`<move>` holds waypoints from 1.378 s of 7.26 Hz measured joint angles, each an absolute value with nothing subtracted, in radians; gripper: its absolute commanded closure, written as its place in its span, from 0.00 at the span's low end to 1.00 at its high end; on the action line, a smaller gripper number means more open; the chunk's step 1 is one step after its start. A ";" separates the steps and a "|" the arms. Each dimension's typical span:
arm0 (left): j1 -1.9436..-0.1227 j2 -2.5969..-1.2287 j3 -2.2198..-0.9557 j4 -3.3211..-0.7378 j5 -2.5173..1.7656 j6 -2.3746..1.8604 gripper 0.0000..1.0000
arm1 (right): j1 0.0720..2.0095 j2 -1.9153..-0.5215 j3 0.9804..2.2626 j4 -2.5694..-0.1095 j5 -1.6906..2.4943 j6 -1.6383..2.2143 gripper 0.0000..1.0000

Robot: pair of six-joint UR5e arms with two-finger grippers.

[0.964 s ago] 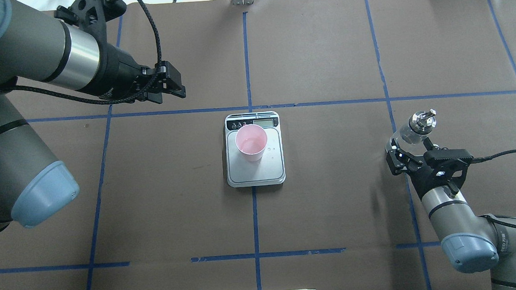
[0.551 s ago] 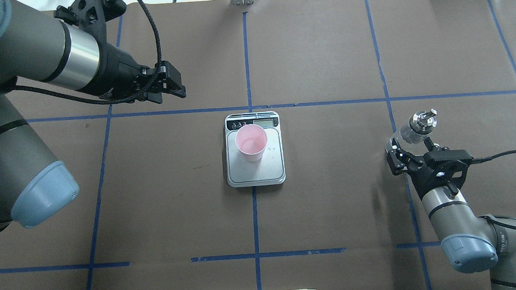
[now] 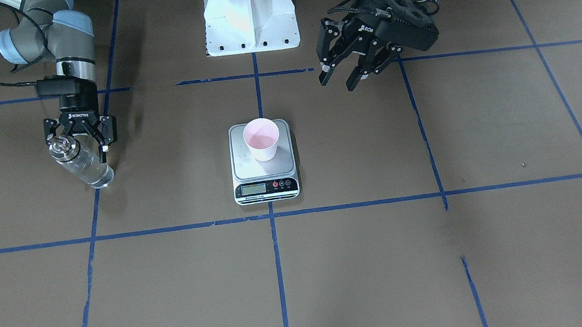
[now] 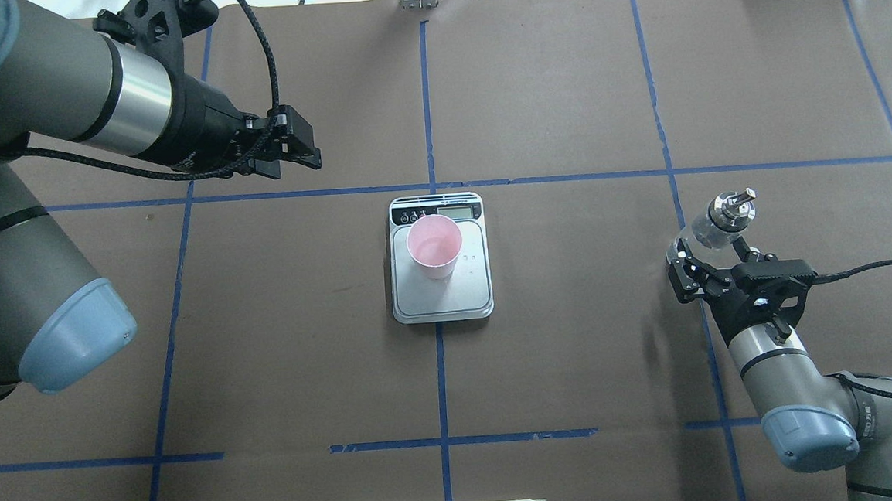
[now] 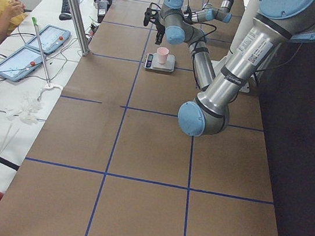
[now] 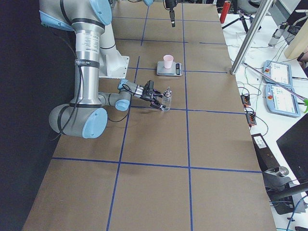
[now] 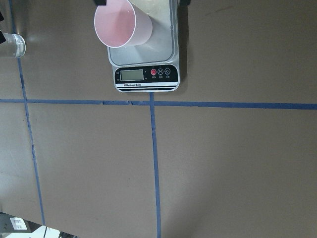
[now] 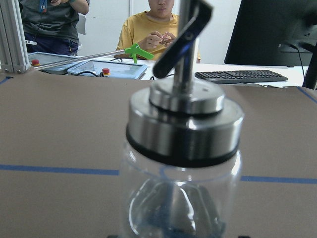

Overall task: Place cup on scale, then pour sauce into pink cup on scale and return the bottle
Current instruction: 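Lift the glass bottle with the right gripper and carry it toward the cup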

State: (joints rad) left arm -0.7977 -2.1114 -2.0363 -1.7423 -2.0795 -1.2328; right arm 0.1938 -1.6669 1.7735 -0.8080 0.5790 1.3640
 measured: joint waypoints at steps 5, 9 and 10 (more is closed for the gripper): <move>-0.799 -2.111 -2.037 -1.741 -2.079 -1.235 0.42 | 0.200 -1.634 1.725 -0.723 0.571 1.300 0.33; -0.799 -2.111 -2.037 -1.741 -2.079 -1.235 0.42 | 0.216 -1.622 1.673 -0.619 0.559 1.223 0.97; -0.799 -2.111 -2.037 -1.741 -2.079 -1.236 0.42 | 0.228 -1.609 1.677 -0.615 0.559 1.207 1.00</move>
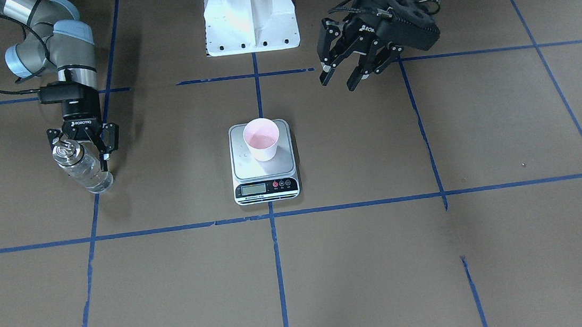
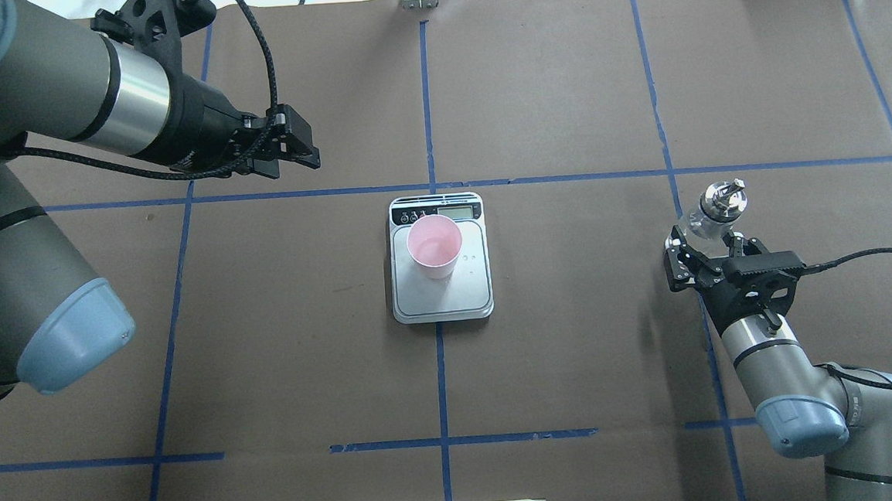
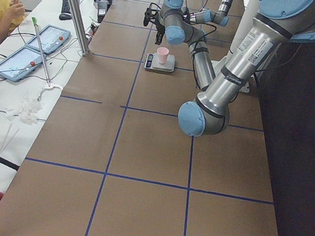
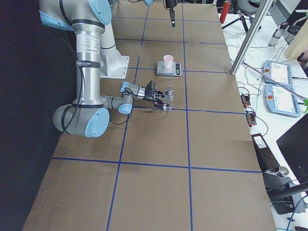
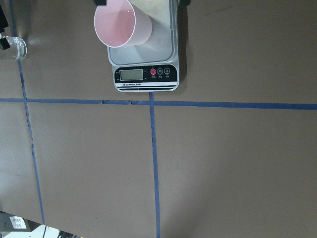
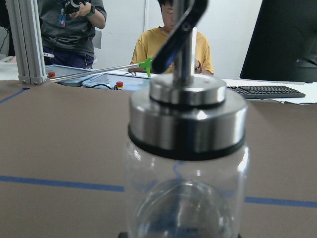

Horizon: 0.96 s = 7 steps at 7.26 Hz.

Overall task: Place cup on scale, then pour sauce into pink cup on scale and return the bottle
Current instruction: 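Lift the glass bottle with the right gripper and carry it toward the cup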

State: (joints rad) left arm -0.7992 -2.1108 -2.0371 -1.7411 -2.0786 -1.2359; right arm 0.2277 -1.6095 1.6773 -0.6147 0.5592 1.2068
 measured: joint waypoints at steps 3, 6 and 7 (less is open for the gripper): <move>-0.799 -2.111 -2.038 -1.741 -2.080 -1.240 0.42 | 0.258 -1.536 1.711 -0.619 0.558 1.107 1.00; -0.806 -2.108 -2.040 -1.740 -2.080 -1.236 0.42 | 0.260 -1.482 1.727 -0.642 0.561 0.972 1.00; -0.810 -2.098 -2.043 -1.740 -2.081 -1.232 0.42 | 0.259 -1.462 1.733 -0.647 0.563 0.933 1.00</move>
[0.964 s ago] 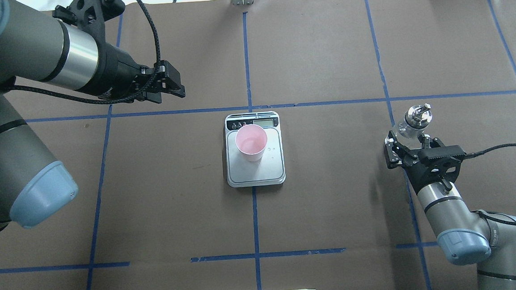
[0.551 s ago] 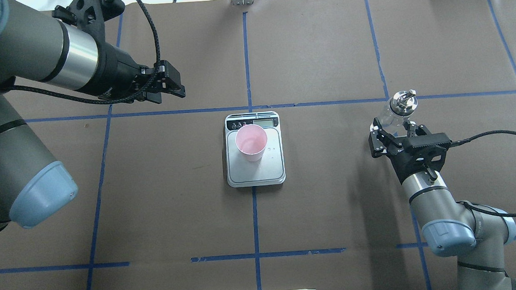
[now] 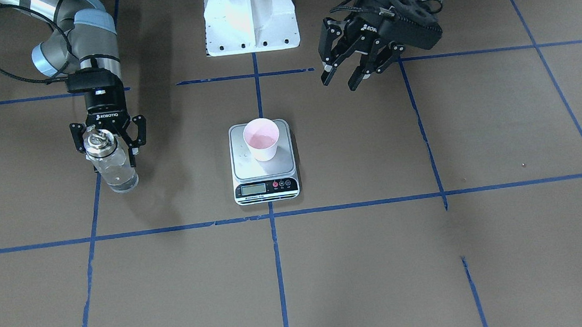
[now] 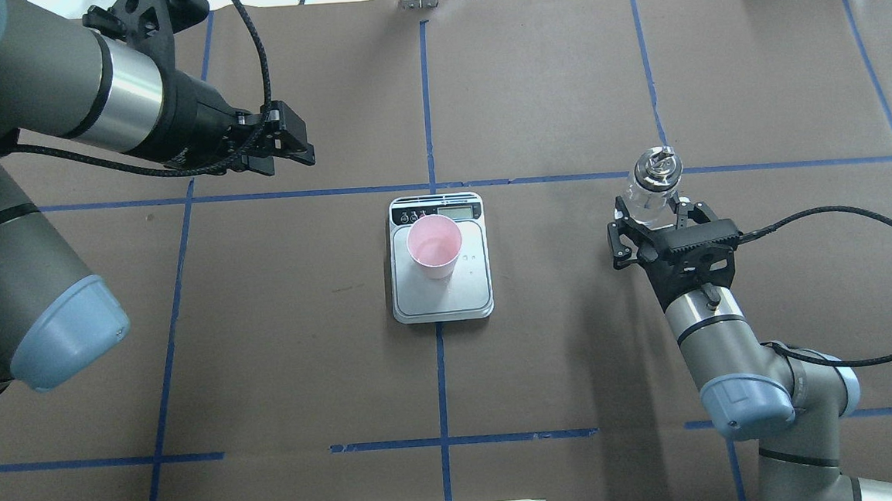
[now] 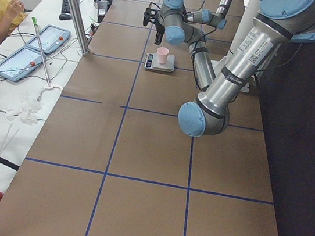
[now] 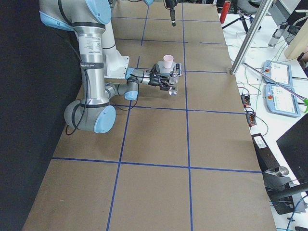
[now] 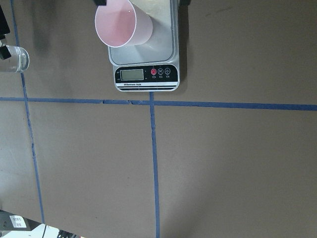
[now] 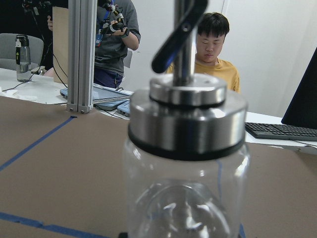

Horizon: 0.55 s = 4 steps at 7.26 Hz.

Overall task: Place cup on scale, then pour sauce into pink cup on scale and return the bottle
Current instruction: 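Lift the glass bottle with the right gripper and carry it toward the cup, then tilt the bottle with the right gripper, spout over the pink cup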

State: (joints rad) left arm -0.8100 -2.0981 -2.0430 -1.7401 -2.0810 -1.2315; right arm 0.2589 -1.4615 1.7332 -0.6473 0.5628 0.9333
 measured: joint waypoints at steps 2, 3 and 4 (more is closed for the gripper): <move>-0.822 -2.066 -2.053 -1.742 -2.082 -1.221 0.42 | 0.251 -1.430 1.742 -0.694 0.560 0.890 1.00; -0.826 -2.048 -2.060 -1.745 -2.082 -1.217 0.42 | 0.245 -1.420 1.760 -0.778 0.561 0.883 1.00; -0.834 -2.035 -2.065 -1.745 -2.082 -1.192 0.42 | 0.238 -1.388 1.787 -0.911 0.559 0.878 1.00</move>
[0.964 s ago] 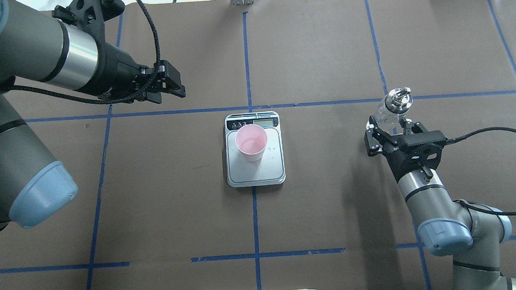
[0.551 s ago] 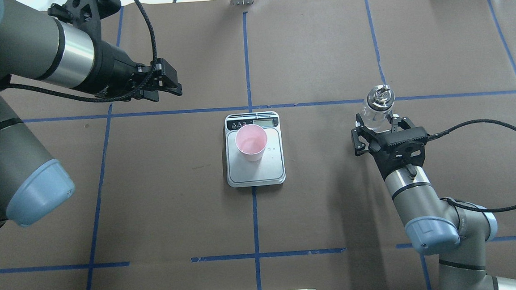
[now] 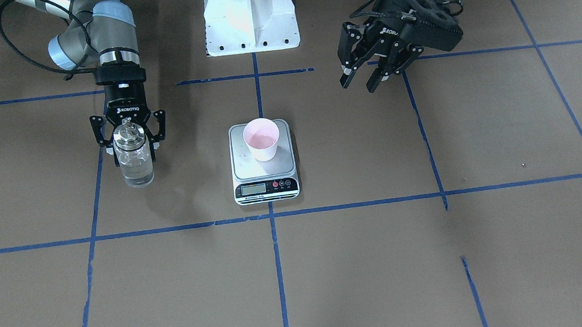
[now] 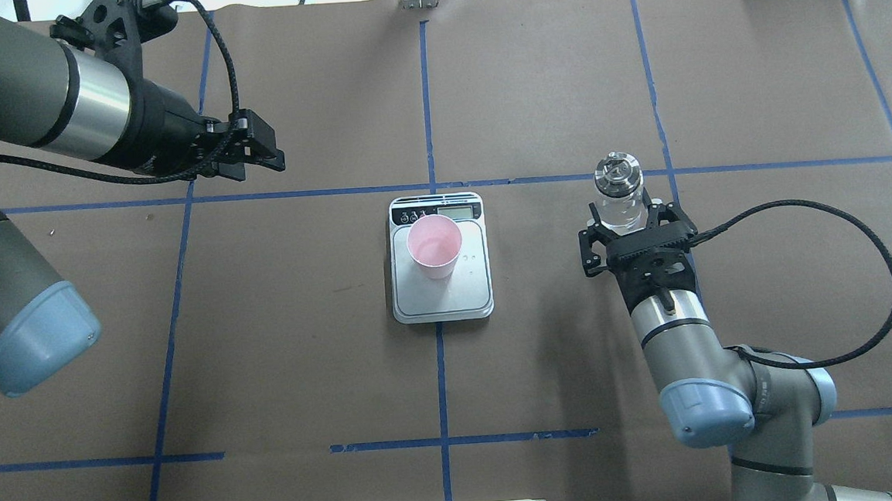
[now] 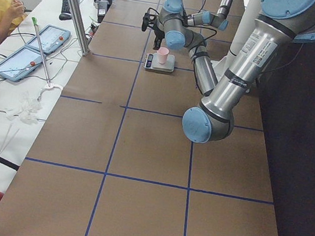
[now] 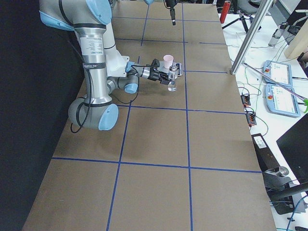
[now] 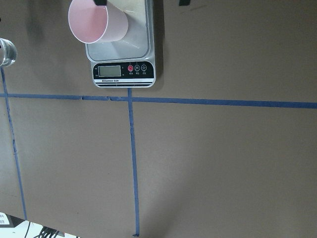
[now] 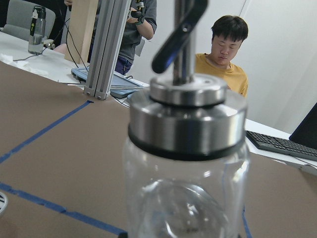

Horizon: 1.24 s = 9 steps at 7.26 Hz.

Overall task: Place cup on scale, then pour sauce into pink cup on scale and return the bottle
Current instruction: 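Tilt the bottle with the right gripper, spout over the pink cup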

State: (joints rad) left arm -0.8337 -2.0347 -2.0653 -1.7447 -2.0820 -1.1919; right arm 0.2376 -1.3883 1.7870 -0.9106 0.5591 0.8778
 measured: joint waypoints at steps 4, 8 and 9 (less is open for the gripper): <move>-0.940 -1.948 -2.067 -1.740 -2.123 -0.975 0.42 | 0.213 -1.178 1.848 -1.565 0.471 0.873 1.00; -0.976 -1.921 -2.062 -1.741 -2.156 -0.924 0.42 | 0.176 -1.092 1.850 -1.979 0.425 0.822 1.00; -0.976 -1.921 -2.061 -1.741 -2.157 -0.924 0.42 | 0.166 -1.093 1.849 -2.003 0.403 0.779 1.00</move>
State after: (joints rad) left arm -0.9760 -1.9209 -2.0612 -1.7411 -2.1565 -0.9237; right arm 0.1659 -1.0929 1.8489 -2.0026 0.4026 0.7793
